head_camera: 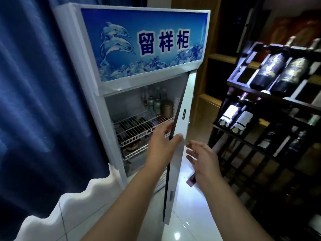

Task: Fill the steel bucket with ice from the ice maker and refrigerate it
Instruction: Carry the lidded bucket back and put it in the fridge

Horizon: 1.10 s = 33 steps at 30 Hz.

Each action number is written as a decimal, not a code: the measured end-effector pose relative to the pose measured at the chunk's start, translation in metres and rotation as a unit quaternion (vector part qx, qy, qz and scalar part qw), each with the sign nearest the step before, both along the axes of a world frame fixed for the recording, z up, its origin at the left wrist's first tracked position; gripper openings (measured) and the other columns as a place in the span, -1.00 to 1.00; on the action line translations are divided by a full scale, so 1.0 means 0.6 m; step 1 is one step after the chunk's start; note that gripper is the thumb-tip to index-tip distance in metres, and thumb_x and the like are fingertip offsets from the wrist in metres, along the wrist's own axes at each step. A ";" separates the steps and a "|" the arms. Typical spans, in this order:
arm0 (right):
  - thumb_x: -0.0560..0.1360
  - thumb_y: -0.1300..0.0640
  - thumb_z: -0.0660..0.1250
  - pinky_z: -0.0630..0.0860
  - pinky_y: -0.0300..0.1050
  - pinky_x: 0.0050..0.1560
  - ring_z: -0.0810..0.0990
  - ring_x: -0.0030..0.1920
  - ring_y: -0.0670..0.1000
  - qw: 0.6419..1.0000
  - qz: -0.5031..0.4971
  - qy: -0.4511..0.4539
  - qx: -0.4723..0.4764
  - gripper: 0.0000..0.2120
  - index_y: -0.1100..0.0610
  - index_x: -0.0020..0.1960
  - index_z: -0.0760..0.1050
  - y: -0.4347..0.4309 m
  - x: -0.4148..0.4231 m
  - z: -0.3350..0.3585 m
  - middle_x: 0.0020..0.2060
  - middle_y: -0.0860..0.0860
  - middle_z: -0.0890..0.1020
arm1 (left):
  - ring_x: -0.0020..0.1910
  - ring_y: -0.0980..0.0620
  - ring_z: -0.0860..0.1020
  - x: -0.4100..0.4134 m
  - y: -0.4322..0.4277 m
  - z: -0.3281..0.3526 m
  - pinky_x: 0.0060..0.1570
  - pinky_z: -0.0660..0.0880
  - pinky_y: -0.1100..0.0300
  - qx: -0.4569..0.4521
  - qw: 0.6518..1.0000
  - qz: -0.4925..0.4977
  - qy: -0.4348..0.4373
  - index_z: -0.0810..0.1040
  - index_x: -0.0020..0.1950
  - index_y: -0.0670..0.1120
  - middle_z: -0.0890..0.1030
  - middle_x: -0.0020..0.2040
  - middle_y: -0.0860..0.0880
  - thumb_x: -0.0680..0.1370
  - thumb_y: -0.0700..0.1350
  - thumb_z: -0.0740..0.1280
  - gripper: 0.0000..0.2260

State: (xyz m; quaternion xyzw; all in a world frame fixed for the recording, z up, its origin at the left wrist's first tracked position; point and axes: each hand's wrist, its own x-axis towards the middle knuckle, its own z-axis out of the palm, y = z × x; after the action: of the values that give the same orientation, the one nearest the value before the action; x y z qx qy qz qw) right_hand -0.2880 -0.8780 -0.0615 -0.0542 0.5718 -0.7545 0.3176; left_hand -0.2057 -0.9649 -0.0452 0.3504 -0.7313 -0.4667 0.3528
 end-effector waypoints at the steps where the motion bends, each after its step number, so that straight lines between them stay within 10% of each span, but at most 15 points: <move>1: 0.53 0.35 0.21 0.49 -0.20 -0.24 0.59 -0.25 -0.01 1.000 -0.010 0.010 0.002 -0.78 0.13 -0.15 0.58 0.013 -0.010 0.001 -0.23 0.07 0.65 | 0.20 0.14 0.47 -0.015 0.015 -0.001 0.20 0.42 0.17 -0.017 1.000 -0.021 0.002 0.48 0.30 0.08 0.50 0.24 0.12 0.48 -0.04 0.41 -0.60; 10: 0.51 0.33 0.23 0.51 -0.20 -0.26 0.64 -0.20 0.01 0.997 -0.060 0.045 0.007 -0.77 0.11 -0.12 0.63 0.136 -0.128 0.014 -0.19 0.09 0.69 | 0.22 0.26 0.38 -0.147 0.137 -0.001 0.12 0.27 0.34 -0.103 0.991 -0.065 -0.057 0.54 0.27 0.10 0.44 0.31 0.16 0.54 0.05 0.30 -0.70; 26: 0.51 0.37 0.17 0.50 -0.34 -0.41 0.65 -0.32 -0.17 0.994 -0.072 0.082 0.006 -0.62 -0.05 -0.10 0.62 0.286 -0.349 0.013 -0.23 -0.08 0.72 | 0.40 -0.05 0.18 -0.390 0.267 0.016 0.26 0.33 0.03 -0.200 0.943 -0.184 -0.192 0.29 0.43 0.14 0.23 0.43 0.03 0.46 -0.26 0.22 -0.42; 33: 0.56 0.39 0.14 0.55 -0.36 -0.23 0.65 -0.04 -0.19 0.994 -0.053 0.098 -0.002 -0.54 0.09 0.40 0.38 0.302 -0.409 0.003 0.05 -0.13 0.67 | 0.42 -0.06 0.16 -0.456 0.281 0.010 0.25 0.37 -0.04 -0.190 0.942 -0.199 -0.191 0.25 0.45 0.16 0.17 0.46 0.03 0.47 -0.27 0.23 -0.39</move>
State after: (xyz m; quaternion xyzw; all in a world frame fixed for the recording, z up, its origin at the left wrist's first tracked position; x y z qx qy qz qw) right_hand -0.5332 -0.6969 -0.0597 -0.0976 0.6010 -0.7623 0.2196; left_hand -0.4796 -0.7961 -0.0390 0.2069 -0.9149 -0.3037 0.1668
